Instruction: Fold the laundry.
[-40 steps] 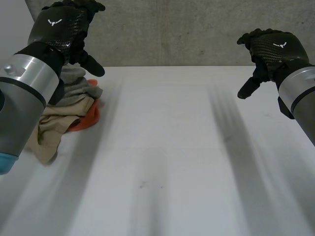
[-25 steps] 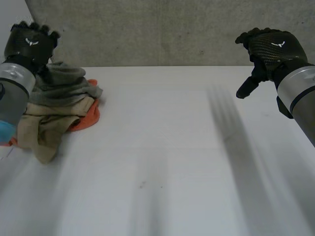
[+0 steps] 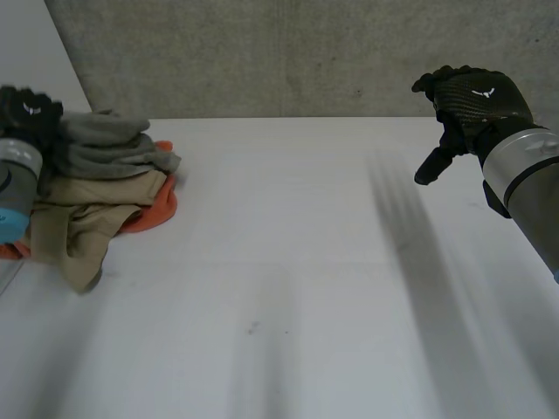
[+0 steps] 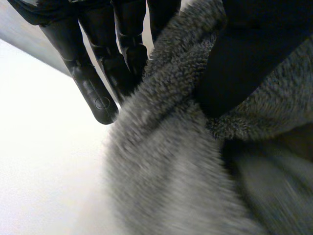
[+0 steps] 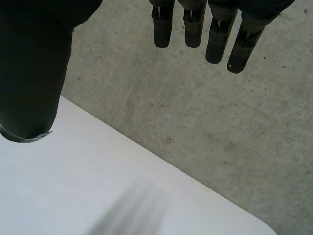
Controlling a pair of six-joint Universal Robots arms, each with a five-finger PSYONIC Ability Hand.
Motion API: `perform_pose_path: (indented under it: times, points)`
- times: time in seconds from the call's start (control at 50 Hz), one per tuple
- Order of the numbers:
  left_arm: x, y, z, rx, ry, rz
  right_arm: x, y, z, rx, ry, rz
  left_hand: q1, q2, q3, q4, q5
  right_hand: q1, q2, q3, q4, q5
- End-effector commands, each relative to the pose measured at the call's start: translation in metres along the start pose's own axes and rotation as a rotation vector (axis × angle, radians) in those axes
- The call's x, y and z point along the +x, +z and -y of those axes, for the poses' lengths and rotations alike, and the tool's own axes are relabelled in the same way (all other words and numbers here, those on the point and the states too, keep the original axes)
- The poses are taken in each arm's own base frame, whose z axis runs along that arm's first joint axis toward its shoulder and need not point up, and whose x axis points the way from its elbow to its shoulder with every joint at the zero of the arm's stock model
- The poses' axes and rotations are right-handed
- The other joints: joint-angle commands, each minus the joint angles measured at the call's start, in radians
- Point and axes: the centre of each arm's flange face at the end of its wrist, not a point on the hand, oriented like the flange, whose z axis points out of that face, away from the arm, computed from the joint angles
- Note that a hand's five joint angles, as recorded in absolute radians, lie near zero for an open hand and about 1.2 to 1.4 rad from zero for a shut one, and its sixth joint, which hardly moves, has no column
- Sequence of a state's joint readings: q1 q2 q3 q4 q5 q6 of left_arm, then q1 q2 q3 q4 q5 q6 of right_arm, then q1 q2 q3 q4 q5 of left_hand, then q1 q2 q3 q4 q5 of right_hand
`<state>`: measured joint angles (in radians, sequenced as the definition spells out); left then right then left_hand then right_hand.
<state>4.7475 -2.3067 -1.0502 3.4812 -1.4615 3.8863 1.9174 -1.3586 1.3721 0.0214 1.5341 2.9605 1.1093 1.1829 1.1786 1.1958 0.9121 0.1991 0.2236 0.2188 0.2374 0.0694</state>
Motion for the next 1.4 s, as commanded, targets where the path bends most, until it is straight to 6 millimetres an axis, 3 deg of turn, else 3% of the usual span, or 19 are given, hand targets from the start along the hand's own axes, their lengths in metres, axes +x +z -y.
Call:
perform_pose_path:
  times: [0.02,0.12,0.14,0.18,0.2,0.28,0.34,0.36,0.4,0.44,0.48,0.58,0.66,0.76,0.92,1.06,1.14,1.22,1.4]
  points:
    - [-0.023,-0.033,0.109,0.222,-0.196,0.078,0.001,0.001,0.001,0.004,0.000,-0.002,0.287,0.213,0.218,0.200,0.310,-0.025,-0.049,-0.044,-0.063,-0.069]
    - [-0.021,-0.076,0.178,0.364,-0.373,0.009,0.003,0.000,0.005,0.014,0.000,-0.007,0.287,0.213,0.218,0.200,0.310,-0.025,-0.049,-0.044,-0.063,-0.069]
    - [-0.013,-0.096,0.200,0.401,-0.440,-0.044,0.003,0.001,0.006,0.017,0.000,-0.009,0.287,0.213,0.218,0.200,0.310,-0.025,-0.049,-0.044,-0.063,-0.069]
    - [-0.004,-0.113,0.212,0.409,-0.491,-0.102,0.005,0.001,0.007,0.022,-0.001,-0.015,0.287,0.213,0.218,0.200,0.310,-0.025,-0.049,-0.044,-0.063,-0.069]
    - [0.011,-0.131,0.222,0.405,-0.542,-0.178,0.006,0.001,0.008,0.023,-0.001,-0.017,0.287,0.213,0.218,0.200,0.310,-0.025,-0.049,-0.044,-0.063,-0.069]
    - [0.053,-0.173,0.235,0.355,-0.642,-0.373,0.007,0.000,0.012,0.035,0.000,-0.020,0.287,0.213,0.218,0.200,0.310,-0.025,-0.049,-0.044,-0.063,-0.069]
    - [0.079,-0.192,0.231,0.284,-0.661,-0.476,0.008,0.000,0.013,0.038,0.000,-0.021,0.209,0.135,0.140,0.122,0.232,-0.025,-0.049,-0.044,-0.063,-0.069]
    - [0.102,-0.205,0.223,0.215,-0.651,-0.556,0.008,0.000,0.013,0.038,0.000,-0.021,-0.234,-0.307,-0.303,-0.320,-0.211,-0.025,-0.049,-0.044,-0.063,-0.069]
    - [0.125,-0.219,0.210,0.126,-0.617,-0.641,0.008,0.000,0.013,0.039,0.000,-0.021,-0.878,-0.951,-0.947,-0.964,-0.855,-0.025,-0.049,-0.044,-0.063,-0.069]
    - [0.151,-0.241,0.197,0.008,-0.541,-0.761,0.008,0.000,0.013,0.041,0.000,-0.020,-0.891,-0.965,-0.960,-0.978,-0.868,-0.025,-0.049,-0.044,-0.063,-0.069]
    - [0.163,-0.250,0.189,-0.053,-0.486,-0.822,0.008,0.000,0.014,0.043,-0.002,-0.020,-0.935,-1.008,-1.004,-1.021,-0.912,-0.025,-0.049,-0.044,-0.063,-0.069]
    - [0.152,-0.234,0.185,-0.076,-0.460,-0.781,0.006,0.001,0.012,0.038,-0.004,-0.013,-0.935,-1.008,-1.004,-1.021,-0.912,-0.025,-0.049,-0.044,-0.063,-0.069]
    - [0.119,-0.207,0.184,-0.054,-0.498,-0.662,0.001,0.001,0.007,0.017,-0.053,0.001,-0.935,-1.008,-1.004,-1.021,-0.912,-0.025,-0.049,-0.044,-0.063,-0.069]
    - [0.098,-0.195,0.176,-0.051,-0.511,-0.592,-0.003,0.006,-0.011,-0.035,-0.182,0.031,-0.928,-1.002,-0.997,-1.015,-0.905,-0.025,-0.049,-0.044,-0.063,-0.069]
    - [0.111,-0.207,0.147,-0.136,-0.480,-0.624,-0.021,0.000,-0.043,-0.180,-0.342,0.148,-0.893,-0.966,-0.962,-0.979,-0.870,-0.025,-0.049,-0.044,-0.063,-0.069]
    - [0.126,-0.209,0.130,-0.186,-0.469,-0.648,-0.029,-0.002,-0.073,-0.290,-0.345,0.192,-0.826,-0.899,-0.895,-0.912,-0.803,-0.025,-0.049,-0.044,-0.063,-0.069]
    - [0.137,-0.207,0.122,-0.196,-0.465,-0.655,-0.032,-0.007,-0.088,-0.330,-0.317,0.203,-0.732,-0.805,-0.801,-0.818,-0.709,-0.025,-0.049,-0.044,-0.063,-0.069]
    - [0.150,-0.201,0.113,-0.197,-0.449,-0.658,-0.030,-0.011,-0.102,-0.363,-0.220,0.183,-0.708,-0.781,-0.777,-0.794,-0.685,0.191,0.166,0.171,0.152,0.146]
    - [0.177,-0.190,0.093,-0.164,-0.285,-0.681,-0.035,-0.023,-0.121,-0.430,-0.084,0.186,-0.635,-0.708,-0.704,-0.721,-0.612,0.177,0.152,0.157,0.138,0.132]
